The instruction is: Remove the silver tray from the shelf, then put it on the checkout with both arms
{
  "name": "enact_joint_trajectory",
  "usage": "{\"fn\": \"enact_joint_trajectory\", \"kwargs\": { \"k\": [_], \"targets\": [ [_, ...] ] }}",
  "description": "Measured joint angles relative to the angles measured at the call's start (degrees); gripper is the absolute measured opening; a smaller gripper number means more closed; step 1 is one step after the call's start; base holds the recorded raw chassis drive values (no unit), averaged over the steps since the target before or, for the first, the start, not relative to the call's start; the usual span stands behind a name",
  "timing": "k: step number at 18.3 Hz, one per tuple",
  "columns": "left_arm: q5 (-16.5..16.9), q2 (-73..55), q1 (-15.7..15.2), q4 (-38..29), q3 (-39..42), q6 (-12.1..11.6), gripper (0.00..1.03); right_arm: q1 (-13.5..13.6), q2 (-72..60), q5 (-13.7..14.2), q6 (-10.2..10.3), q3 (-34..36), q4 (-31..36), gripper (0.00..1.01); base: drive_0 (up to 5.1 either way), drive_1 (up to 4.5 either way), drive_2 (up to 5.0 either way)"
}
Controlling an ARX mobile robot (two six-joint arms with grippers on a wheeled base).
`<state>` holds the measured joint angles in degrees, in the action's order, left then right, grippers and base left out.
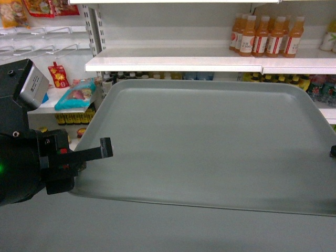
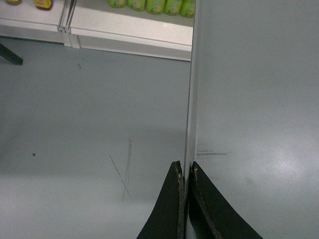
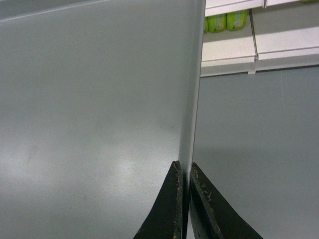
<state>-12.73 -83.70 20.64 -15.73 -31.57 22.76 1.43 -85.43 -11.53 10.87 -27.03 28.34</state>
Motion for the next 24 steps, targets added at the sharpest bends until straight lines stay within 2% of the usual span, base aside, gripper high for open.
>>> {"fn": "enact_joint_trajectory", "kwargs": {
  "k": [22, 24],
  "targets": [
    [-0.13, 0.09, 0.0, -0.26, -0.02, 0.04, 0.02, 0.0, 0.02, -0.02, 0.02, 0.0, 0.24, 0.03, 0.0, -4.29, 4.3],
    [-0.2, 0.09, 0.0, 0.17, 0.11, 0.15, 0.02, 0.0, 0.02, -0.02, 0.04, 0.09, 0.04, 0.03, 0.0, 0.0, 0.0]
  ]
}}
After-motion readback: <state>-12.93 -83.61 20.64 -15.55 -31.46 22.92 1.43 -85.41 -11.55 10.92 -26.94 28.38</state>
